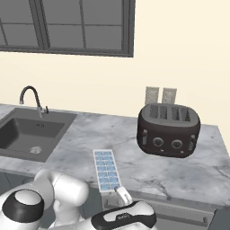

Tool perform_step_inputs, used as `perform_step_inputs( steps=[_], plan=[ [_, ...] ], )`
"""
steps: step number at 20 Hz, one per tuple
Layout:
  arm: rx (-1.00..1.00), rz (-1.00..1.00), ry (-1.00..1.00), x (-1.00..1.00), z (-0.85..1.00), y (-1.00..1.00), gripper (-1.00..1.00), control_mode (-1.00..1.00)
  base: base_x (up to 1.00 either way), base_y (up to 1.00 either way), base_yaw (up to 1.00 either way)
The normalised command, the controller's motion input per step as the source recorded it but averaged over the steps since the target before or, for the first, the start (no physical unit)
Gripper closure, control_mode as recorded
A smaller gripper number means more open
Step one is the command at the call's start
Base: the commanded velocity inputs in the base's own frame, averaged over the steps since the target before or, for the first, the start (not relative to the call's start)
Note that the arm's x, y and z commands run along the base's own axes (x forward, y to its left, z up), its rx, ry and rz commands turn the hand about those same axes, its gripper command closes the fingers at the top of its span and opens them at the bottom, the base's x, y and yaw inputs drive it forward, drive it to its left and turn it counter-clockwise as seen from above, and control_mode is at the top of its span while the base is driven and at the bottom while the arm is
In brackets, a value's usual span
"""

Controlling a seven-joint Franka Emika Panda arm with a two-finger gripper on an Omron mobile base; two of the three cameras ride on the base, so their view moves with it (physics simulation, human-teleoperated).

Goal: The ice cube tray has been filled with water. Take the tray and place it in the freezer to make ice. Close the freezer door after placing the tray.

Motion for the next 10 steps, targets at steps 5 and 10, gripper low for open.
perform_step_inputs(
  steps=[5, 10],
  plan=[
    [0.00, 0.00, 0.00, 0.02, 0.02, 0.10, -1.00, -1.00, 0.00, 0.00, 0.00],
    [0.00, 0.00, 0.00, 0.00, 0.14, 0.13, -1.00, -1.00, 0.00, 0.00, 0.00]
  ],
)
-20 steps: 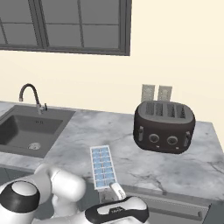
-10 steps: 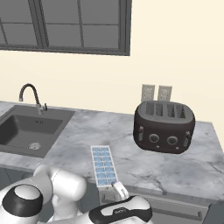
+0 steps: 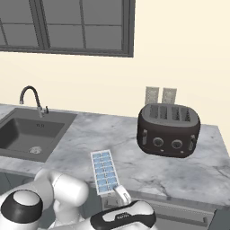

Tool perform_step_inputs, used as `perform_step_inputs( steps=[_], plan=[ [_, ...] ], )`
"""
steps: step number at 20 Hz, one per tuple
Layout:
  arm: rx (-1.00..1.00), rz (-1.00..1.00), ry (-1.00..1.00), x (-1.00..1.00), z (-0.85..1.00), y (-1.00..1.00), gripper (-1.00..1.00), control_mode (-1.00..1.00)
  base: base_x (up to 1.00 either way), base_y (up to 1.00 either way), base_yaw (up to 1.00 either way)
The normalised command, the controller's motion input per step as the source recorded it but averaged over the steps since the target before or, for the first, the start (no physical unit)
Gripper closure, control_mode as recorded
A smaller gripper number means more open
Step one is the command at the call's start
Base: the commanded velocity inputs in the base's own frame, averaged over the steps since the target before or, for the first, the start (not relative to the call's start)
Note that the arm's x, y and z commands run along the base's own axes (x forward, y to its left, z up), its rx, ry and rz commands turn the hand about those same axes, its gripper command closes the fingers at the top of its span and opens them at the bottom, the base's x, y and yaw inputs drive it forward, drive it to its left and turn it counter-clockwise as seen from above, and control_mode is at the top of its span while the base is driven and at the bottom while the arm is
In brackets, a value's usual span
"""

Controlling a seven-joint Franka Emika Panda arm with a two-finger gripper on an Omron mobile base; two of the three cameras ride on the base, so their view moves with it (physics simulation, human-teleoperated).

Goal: The ice cube tray has been filled with water. Take the tray and place it in the freezer to make ice. Close the freezer door after placing the tray.

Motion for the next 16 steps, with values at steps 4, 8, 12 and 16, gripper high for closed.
perform_step_inputs(
  steps=[4, 8, 12, 16],
  plan=[
    [0.00, 0.00, 0.00, 0.08, 0.02, 0.13, -1.00, -1.00, 0.00, 0.00, 0.00],
    [0.00, 0.00, 0.00, 0.16, 0.00, 0.08, -1.00, -1.00, 0.00, 0.00, 0.00],
    [0.00, 0.00, 0.00, 0.20, 0.00, 0.10, -1.00, -1.00, 0.00, 0.00, 0.00],
    [0.00, 0.00, 0.00, 0.00, -0.07, 0.00, -1.00, -1.00, 0.00, 0.00, 0.00]
  ],
)
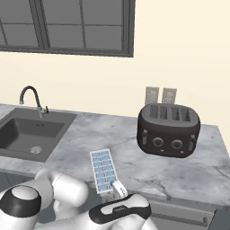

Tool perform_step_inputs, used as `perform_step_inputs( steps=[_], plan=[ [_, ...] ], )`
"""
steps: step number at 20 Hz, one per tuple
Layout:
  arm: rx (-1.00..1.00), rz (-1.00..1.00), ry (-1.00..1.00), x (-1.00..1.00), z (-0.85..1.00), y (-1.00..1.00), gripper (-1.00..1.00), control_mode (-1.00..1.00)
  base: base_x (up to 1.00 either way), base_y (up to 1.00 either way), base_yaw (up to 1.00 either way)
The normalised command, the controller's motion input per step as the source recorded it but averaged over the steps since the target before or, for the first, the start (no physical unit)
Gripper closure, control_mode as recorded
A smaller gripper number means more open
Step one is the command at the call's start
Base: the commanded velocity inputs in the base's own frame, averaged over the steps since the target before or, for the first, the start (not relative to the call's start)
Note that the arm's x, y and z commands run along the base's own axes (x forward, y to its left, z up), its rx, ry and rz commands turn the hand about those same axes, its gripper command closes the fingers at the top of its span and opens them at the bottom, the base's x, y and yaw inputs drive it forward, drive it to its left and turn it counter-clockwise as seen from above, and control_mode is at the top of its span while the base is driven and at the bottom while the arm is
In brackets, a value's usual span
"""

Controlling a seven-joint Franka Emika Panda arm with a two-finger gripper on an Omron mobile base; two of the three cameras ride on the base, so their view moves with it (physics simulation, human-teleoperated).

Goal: The ice cube tray has been filled with water. Take the tray and place it in the freezer to make ice. Close the freezer door after placing the tray.

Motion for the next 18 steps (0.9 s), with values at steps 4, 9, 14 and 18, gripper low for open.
perform_step_inputs(
  steps=[4, 9, 14, 18],
  plan=[
    [0.00, 0.00, 0.00, 0.00, -0.05, 0.01, -1.00, -1.00, 0.00, 0.00, 0.00],
    [0.00, 0.00, 0.00, 0.02, -0.04, 0.07, -1.00, -1.00, 0.00, 0.00, 0.00],
    [0.00, 0.00, 0.00, 0.13, 0.00, 0.25, -1.00, -1.00, 0.00, 0.00, 0.00],
    [0.00, 0.00, 0.00, 0.13, 0.01, 0.32, 1.00, -1.00, 0.00, 0.00, 0.00]
  ],
)
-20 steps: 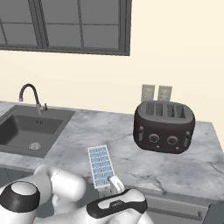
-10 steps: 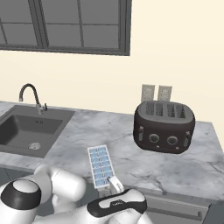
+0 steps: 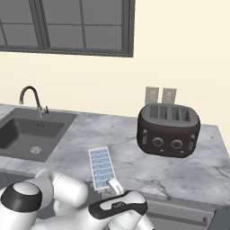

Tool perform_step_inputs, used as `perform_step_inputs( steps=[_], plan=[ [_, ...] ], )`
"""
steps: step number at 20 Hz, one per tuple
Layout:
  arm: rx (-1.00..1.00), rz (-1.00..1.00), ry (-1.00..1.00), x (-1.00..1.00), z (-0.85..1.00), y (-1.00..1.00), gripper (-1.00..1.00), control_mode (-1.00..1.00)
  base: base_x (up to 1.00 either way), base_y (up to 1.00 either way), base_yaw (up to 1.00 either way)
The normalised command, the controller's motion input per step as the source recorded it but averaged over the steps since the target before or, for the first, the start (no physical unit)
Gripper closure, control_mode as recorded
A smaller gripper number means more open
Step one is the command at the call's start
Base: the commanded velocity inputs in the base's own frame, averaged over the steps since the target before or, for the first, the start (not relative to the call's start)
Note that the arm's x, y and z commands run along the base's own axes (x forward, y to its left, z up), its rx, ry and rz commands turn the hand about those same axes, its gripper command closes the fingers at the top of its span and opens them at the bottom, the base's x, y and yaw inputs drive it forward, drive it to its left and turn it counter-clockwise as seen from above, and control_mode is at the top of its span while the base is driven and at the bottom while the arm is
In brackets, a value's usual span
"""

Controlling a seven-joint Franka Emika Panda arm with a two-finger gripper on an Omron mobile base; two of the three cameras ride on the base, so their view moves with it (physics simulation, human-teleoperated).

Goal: The ice cube tray has been filled with water. Take the tray and place it in the freezer to make ice. Close the freezer door after placing the tray.

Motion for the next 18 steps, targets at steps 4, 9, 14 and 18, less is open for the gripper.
perform_step_inputs(
  steps=[4, 9, 14, 18],
  plan=[
    [0.00, 0.00, 0.00, 0.00, 0.10, 0.17, 1.00, -1.00, 0.00, 0.00, 0.00],
    [0.00, -0.01, -0.02, -0.07, 0.42, 0.07, 1.00, -1.00, 0.00, 0.00, 0.00],
    [0.00, 0.00, 0.00, -0.23, 0.85, 0.05, 1.00, -1.00, 0.00, 0.00, 0.00],
    [0.00, 0.00, 0.00, -0.12, 1.00, 0.12, 1.00, -1.00, 0.00, 0.00, 0.00]
  ],
)
